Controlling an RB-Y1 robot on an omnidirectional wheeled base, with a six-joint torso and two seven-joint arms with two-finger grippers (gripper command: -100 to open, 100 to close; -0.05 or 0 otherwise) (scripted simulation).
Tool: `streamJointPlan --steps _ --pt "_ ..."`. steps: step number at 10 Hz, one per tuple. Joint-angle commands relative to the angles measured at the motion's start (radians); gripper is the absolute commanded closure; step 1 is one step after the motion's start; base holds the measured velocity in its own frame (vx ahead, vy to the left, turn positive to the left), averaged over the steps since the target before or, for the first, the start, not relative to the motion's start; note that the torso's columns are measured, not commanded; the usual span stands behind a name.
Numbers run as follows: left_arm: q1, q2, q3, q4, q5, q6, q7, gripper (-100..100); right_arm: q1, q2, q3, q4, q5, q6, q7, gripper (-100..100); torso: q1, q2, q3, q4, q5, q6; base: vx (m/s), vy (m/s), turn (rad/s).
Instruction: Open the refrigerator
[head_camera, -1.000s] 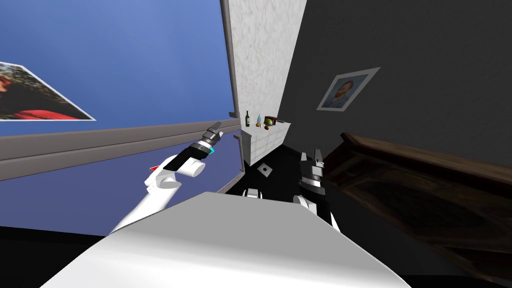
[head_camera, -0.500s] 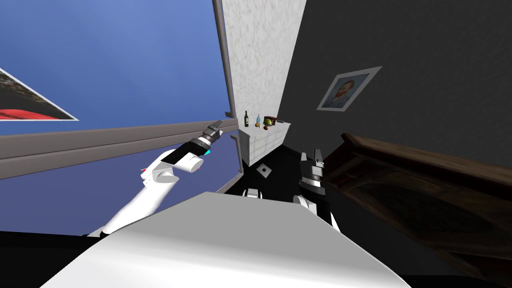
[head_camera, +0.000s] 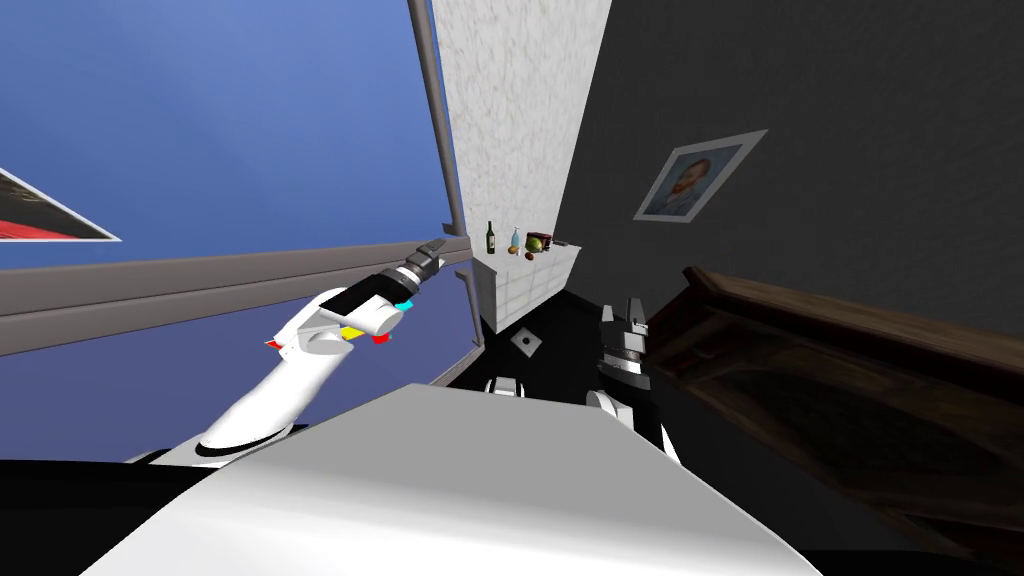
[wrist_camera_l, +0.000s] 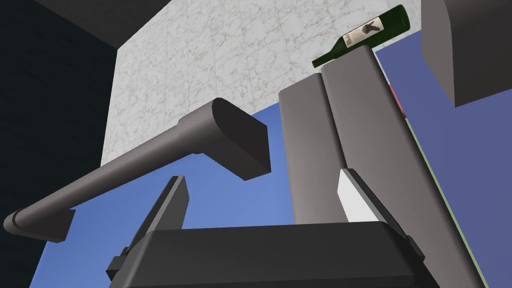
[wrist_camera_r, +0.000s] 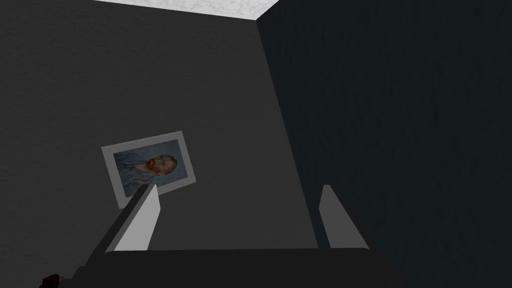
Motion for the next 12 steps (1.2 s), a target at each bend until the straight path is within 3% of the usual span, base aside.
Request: streamJointPlan --steps 1,2,3,4,7,9,10,12 --pt "-0.027 0.041 0.010 0.006 0.021 0.059 0.005 -100 0.000 0.000 0.000 0.000 0.000 0.000 0.000 0 -0.001 0.000 0.000 0.000 0.000 0.000 0.029 -0.049 0.010" --pt "-0.050 0.076 0.018 0.012 0.038 0.094 0.008 -100 0.000 0.000 0.000 0.000 0.000 0.000 0.000 0 0.000 0.000 0.000 0.000 0.000 0.000 0.050 -0.051 0.015" --pt "-0.050 0.076 0.018 0.012 0.038 0.104 0.008 -100 0.000 0.000 0.000 0.000 0.000 0.000 0.000 0 0.000 -0.001 -0.001 0.000 0.000 0.000 0.038 -0.047 0.008" --pt "-0.072 0.111 0.026 0.018 0.056 0.141 0.012 -100 0.000 0.000 0.000 0.000 0.000 0.000 0.000 0 0.000 0.000 0.000 0.000 0.000 0.000 0.027 -0.059 0.013" --pt "-0.093 0.144 0.034 0.024 0.072 0.191 0.015 -100 0.000 0.000 0.000 0.000 0.000 0.000 0.000 0 -0.001 0.000 0.000 0.000 0.000 0.000 0.027 -0.053 0.010" --pt "-0.133 0.204 0.048 0.034 0.103 0.258 0.022 -100 0.000 0.000 0.000 0.000 0.000 0.000 0.000 0 -0.001 -0.001 0.000 0.000 0.000 0.000 0.031 -0.064 0.017" --pt "-0.133 0.204 0.048 0.034 0.103 0.272 0.022 -100 0.000 0.000 0.000 0.000 0.000 0.000 0.000 0 -0.002 -0.001 0.000 0.000 0.000 0.000 0.021 -0.059 0.008" --pt "-0.168 0.256 0.060 0.042 0.130 0.337 0.027 -100 0.000 0.000 0.000 0.000 0.000 0.000 0.000 0 0.000 -0.001 0.000 0.000 0.000 0.000 0.039 -0.061 0.011"
